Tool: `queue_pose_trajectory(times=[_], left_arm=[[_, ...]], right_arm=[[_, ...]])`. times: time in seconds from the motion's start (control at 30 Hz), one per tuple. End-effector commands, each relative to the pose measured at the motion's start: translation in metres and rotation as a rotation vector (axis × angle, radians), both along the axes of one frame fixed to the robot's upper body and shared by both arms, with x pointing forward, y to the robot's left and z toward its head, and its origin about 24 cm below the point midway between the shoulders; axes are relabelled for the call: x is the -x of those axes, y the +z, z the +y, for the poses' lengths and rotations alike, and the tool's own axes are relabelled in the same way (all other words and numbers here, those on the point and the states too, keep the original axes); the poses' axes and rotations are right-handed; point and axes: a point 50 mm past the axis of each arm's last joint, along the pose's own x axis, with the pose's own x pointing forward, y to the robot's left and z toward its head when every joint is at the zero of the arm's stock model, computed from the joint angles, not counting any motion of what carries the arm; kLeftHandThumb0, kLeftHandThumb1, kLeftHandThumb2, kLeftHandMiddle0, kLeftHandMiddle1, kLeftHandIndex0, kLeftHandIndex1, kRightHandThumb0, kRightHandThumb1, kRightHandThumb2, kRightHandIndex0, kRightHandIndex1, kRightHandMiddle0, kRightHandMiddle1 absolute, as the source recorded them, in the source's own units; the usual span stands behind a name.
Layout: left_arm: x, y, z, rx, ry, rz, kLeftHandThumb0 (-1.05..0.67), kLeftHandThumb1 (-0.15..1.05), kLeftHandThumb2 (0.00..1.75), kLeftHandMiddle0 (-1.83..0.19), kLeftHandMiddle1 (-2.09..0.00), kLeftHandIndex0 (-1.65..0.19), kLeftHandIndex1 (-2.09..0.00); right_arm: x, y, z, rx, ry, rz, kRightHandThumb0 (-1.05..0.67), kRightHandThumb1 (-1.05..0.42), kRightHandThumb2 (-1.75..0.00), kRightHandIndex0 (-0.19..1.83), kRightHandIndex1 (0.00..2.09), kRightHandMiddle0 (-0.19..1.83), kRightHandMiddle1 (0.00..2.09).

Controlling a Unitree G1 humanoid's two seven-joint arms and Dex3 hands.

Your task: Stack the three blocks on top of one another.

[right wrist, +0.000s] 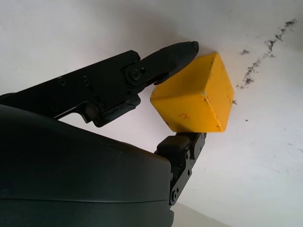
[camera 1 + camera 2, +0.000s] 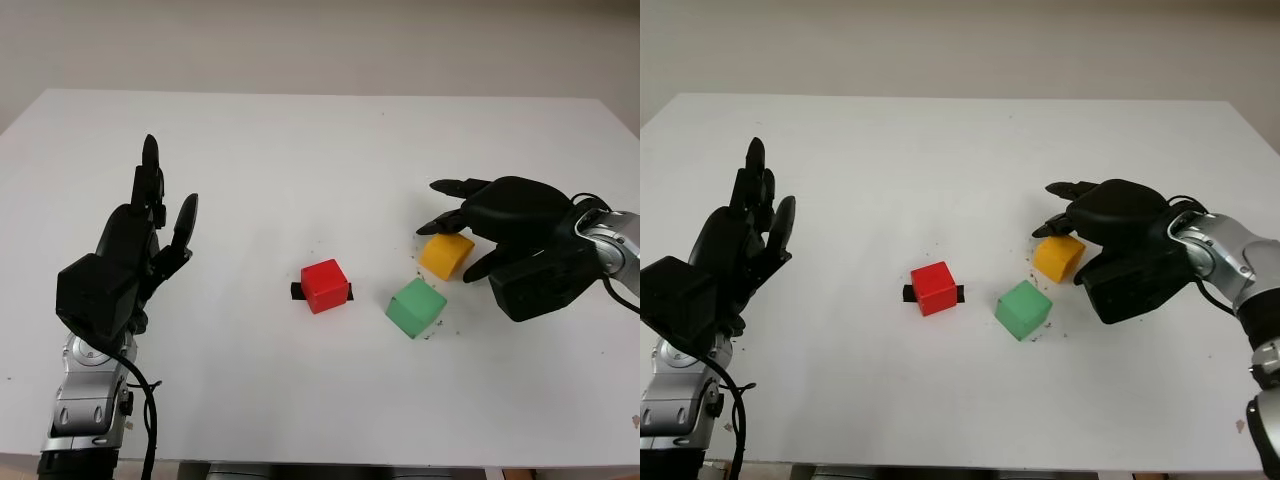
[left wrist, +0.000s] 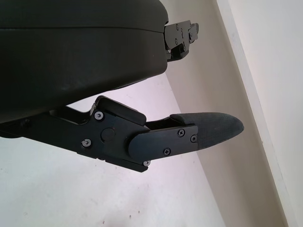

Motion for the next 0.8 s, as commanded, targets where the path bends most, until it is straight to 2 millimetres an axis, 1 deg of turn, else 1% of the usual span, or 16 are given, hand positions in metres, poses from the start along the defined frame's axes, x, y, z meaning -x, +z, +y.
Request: queue_pose_trajectory(times=[0.0,0.1,0.13,0.23,0.33,0.43,0.57,0.77], left_arm=[[0.002,0.002,-0.001,-0.020,0.002,-0.016,-0.76,1.05,0.59,0.19,0.00,0.19,0.00],[0.002,0.001,-0.002,-0.018,0.005,-0.009,-0.74,1.05,0.59,0.19,0.00,0.19,0.00],[0.002,0.000,-0.002,-0.009,0.008,-0.004,-0.75,1.05,0.58,0.19,0.00,0.19,0.00],[0.003,-0.002,-0.003,0.002,0.009,0.005,-0.77,1.05,0.57,0.19,0.00,0.19,0.00],[0.003,-0.002,-0.004,0.002,0.011,0.006,-0.77,1.05,0.57,0.19,0.00,0.19,0.00],[0.003,-0.003,-0.005,0.010,0.016,0.012,-0.77,1.05,0.56,0.19,0.00,0.19,0.00],[0.004,-0.003,-0.005,0.008,0.009,0.015,-0.75,1.05,0.57,0.19,0.00,0.19,0.00],[0.005,-0.003,-0.005,0.002,0.011,0.019,-0.75,1.05,0.54,0.19,0.00,0.19,0.00]], right_arm=[[-0.004,0.009,0.003,-0.032,-0.002,-0.025,-0.50,-0.90,-0.06,0.10,0.06,0.68,0.21],[-0.004,0.010,0.003,-0.057,-0.001,-0.029,-0.49,-0.90,-0.06,0.12,0.07,0.73,0.25],[-0.004,0.010,0.003,-0.064,-0.001,-0.032,-0.48,-0.91,-0.06,0.15,0.07,0.73,0.36],[-0.004,0.012,0.003,-0.081,0.013,-0.055,-0.46,-0.92,-0.05,0.22,0.06,0.56,0.94],[-0.004,0.016,0.003,-0.069,0.020,-0.072,-0.44,-0.94,-0.06,0.25,0.06,0.49,1.18],[-0.004,0.021,0.002,-0.074,0.019,-0.085,-0.42,-0.94,-0.05,0.26,0.06,0.46,1.23],[-0.005,0.026,0.002,-0.064,0.012,-0.087,-0.39,-0.95,-0.06,0.24,0.05,0.43,1.23],[-0.005,0.033,0.004,-0.083,0.008,-0.128,-0.40,-0.95,-0.05,0.25,0.06,0.44,1.22]])
